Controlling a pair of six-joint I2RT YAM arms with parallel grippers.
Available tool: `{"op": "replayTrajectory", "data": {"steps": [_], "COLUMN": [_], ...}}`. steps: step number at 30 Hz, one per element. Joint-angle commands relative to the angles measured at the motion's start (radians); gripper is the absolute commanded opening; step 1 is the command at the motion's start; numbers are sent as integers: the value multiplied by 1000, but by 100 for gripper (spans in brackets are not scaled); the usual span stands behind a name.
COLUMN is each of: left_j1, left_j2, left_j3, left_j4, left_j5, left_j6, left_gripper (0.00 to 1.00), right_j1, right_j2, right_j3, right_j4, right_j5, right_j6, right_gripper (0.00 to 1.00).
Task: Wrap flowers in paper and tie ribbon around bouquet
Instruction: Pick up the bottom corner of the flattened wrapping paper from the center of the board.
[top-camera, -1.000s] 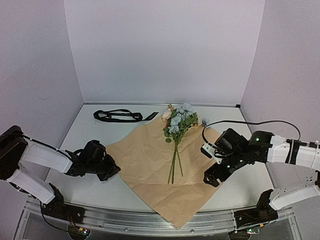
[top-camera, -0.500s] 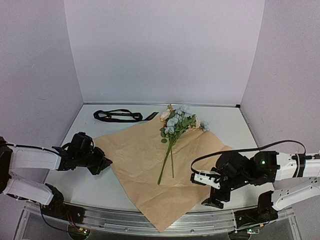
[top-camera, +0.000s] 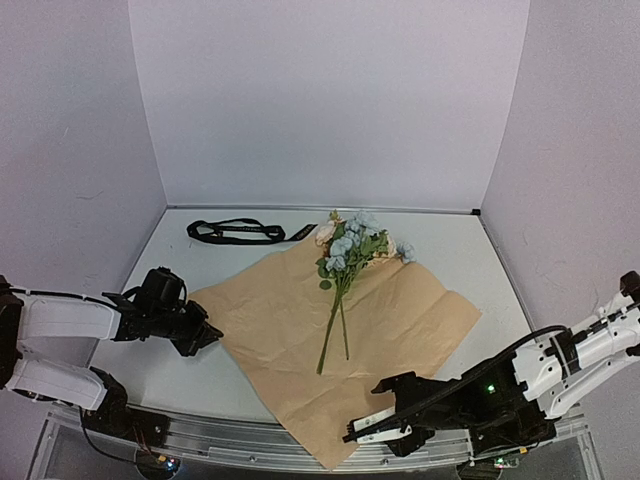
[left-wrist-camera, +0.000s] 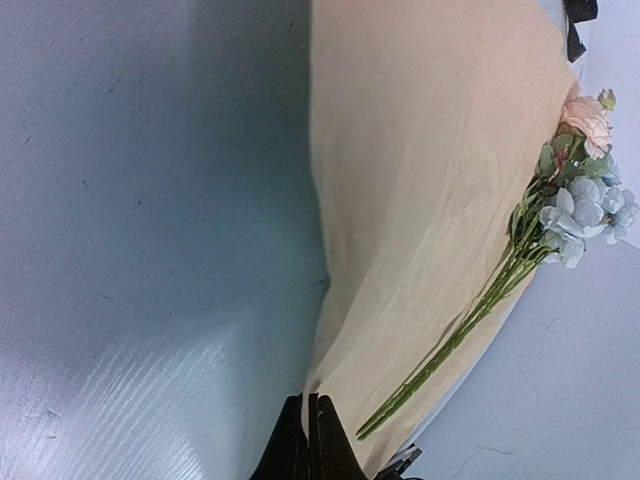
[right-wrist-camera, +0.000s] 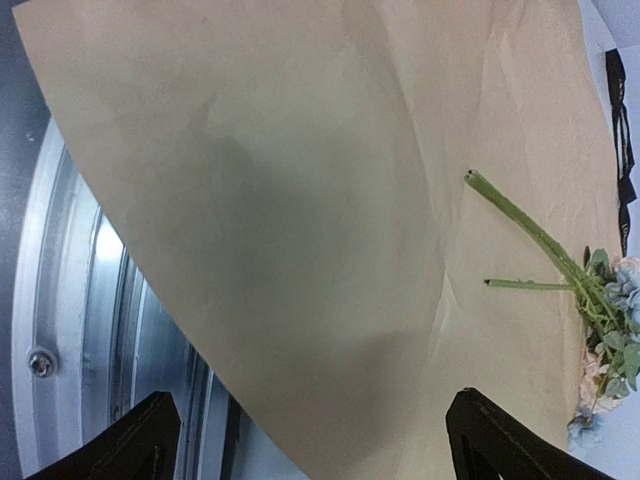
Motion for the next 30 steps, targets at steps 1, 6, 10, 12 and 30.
{"op": "replayTrajectory", "data": {"steps": [1, 6, 10, 12, 30], "left_j1": [6, 9, 10, 12, 17], "left_j2": [-20, -25, -43, -52, -124], "left_j3": [29, 26, 23, 18, 113], "left_j4": [-32, -42, -60, -71, -289], "left_j5": [15, 22, 14, 10, -123], "left_j6": [0, 3, 5, 5, 139], "left_gripper": [0, 0, 0, 0, 16], "right_j1": [83, 104, 104, 104, -68], "right_j2": [101, 185, 204, 200, 102], "right_j3": [63, 87, 101, 110, 320], "right_j4": [134, 181, 216, 217, -198], "right_j5": [152, 227, 293, 304, 131], "right_j6": [-78, -88, -97, -102, 202], "right_gripper": [95, 93, 82, 66, 0]}}
